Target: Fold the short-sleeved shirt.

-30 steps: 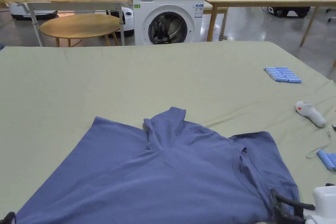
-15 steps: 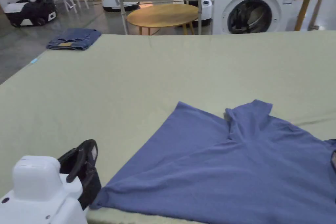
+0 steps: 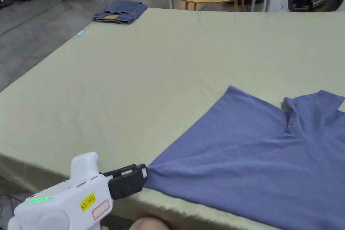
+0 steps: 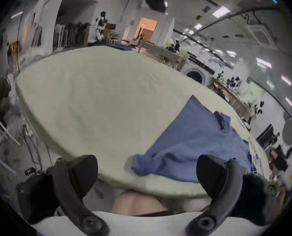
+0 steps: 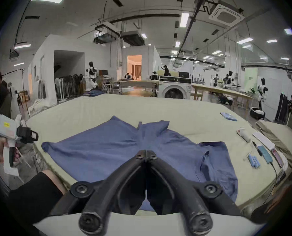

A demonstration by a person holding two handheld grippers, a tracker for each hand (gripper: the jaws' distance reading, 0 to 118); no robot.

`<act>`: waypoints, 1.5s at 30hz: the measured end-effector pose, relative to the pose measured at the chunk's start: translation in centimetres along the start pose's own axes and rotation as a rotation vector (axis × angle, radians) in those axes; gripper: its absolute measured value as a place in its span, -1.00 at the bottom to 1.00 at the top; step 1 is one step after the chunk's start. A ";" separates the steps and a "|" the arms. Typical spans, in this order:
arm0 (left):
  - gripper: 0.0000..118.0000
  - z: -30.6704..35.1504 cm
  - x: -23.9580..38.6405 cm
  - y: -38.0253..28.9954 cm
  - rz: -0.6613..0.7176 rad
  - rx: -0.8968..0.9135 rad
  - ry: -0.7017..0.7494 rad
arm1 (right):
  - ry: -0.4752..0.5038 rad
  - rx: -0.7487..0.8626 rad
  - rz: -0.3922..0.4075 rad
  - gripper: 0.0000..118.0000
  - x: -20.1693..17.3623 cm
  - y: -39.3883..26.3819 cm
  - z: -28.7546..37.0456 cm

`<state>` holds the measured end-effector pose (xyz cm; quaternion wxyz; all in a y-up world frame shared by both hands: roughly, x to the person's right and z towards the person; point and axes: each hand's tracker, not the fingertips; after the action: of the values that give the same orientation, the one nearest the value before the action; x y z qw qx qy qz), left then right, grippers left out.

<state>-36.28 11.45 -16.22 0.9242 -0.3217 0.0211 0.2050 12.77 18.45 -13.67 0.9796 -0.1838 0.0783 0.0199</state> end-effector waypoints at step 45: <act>-0.91 0.5 5.6 -0.6 -0.346 0.003 -0.008 | 0.060 -0.501 0.015 -0.76 13.8 2.1 -29.9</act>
<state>-30.97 13.38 -16.44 0.9462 -0.3184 -0.0378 0.0439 21.92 9.63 -44.18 0.9005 -0.4210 0.1014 0.0403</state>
